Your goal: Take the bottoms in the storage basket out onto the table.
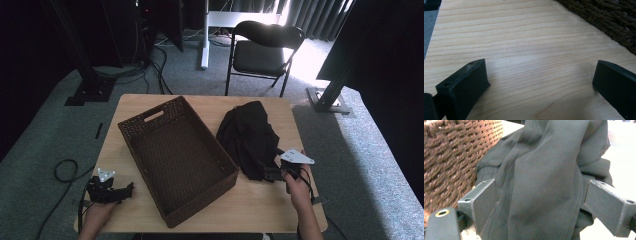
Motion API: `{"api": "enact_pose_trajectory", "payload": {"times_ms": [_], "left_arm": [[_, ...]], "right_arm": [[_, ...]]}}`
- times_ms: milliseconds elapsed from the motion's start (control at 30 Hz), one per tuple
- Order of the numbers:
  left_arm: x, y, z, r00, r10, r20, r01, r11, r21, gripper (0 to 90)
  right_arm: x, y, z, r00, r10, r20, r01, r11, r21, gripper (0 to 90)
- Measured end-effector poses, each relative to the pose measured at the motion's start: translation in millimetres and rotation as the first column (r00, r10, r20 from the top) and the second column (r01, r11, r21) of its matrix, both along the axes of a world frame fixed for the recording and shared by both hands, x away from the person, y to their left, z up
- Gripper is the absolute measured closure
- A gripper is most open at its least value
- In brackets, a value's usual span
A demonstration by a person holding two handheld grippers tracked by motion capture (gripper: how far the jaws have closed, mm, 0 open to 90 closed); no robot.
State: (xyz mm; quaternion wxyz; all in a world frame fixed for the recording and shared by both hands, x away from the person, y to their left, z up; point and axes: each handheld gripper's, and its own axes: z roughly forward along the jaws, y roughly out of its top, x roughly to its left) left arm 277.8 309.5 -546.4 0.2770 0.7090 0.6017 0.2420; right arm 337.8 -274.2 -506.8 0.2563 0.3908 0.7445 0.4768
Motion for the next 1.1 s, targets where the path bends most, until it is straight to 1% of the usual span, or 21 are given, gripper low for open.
{"api": "enact_pose_trajectory", "payload": {"times_ms": [133,200,400,500,633,800,900,1000,1033,1067,1100], "left_arm": [[0.0,0.0,0.0,1.0,0.0,0.0,0.0,1.0,0.0,0.2],[-0.1,0.0,0.0,1.0,0.0,0.0,0.0,1.0,0.001,0.2],[-0.1,0.0,0.0,1.0,0.0,-0.001,0.0,1.0,0.001,0.2],[0.0,-0.1,0.0,1.0,0.001,0.0,-0.001,1.0,-0.001,0.2],[-0.1,0.1,0.0,1.0,-0.001,-0.001,0.001,1.0,0.001,0.2],[0.0,-0.1,-0.1,1.0,0.001,0.001,-0.001,1.0,-0.001,0.2],[0.0,-0.1,0.0,1.0,0.0,0.001,0.0,1.0,-0.001,0.2],[0.0,-0.1,0.0,1.0,0.0,0.001,0.0,1.0,-0.001,0.2],[-0.1,-0.1,0.0,1.0,0.0,0.0,0.0,1.0,0.0,0.2],[0.0,0.0,0.0,1.0,0.0,0.0,0.0,1.0,0.0,0.2],[0.0,-0.1,-0.1,1.0,0.001,0.001,-0.001,1.0,-0.001,0.2]], "right_arm": [[-6.4,-2.1,-4.0,1.0,-0.001,-0.008,0.001,1.0,-0.016,10.9],[-9.6,-3.9,-6.2,0.9999,-0.002,-0.011,0.002,1.0,-0.017,11.0],[-19.9,-9.2,-11.8,1.0,0.004,-0.006,-0.004,0.999,-0.034,11.0],[-26.1,-11.5,-16.2,0.9994,0.028,-0.018,-0.029,0.999,-0.037,11.0],[-33.0,-14.5,-23.6,0.9978,0.044,-0.049,-0.046,0.998,-0.038,11.0],[-39.5,-18.9,-28.6,0.9977,0.013,-0.066,-0.016,0.999,-0.036,11.0],[-43.8,-20.1,-31.7,0.9968,0.015,-0.078,-0.019,0.999,-0.04,11.0],[-47.0,-21.0,-37.1,0.9945,0.029,-0.1,-0.036,0.996,-0.076,11.0],[-47.7,-21.3,-38.6,0.9936,0.034,-0.108,-0.045,0.994,-0.098,11.1],[-49.0,-21.4,-38.7,0.9936,0.038,-0.106,-0.05,0.993,-0.111,11.1],[-50.0,-21.9,-38.5,0.9938,0.034,-0.106,-0.045,0.993,-0.105,11.1]]}}
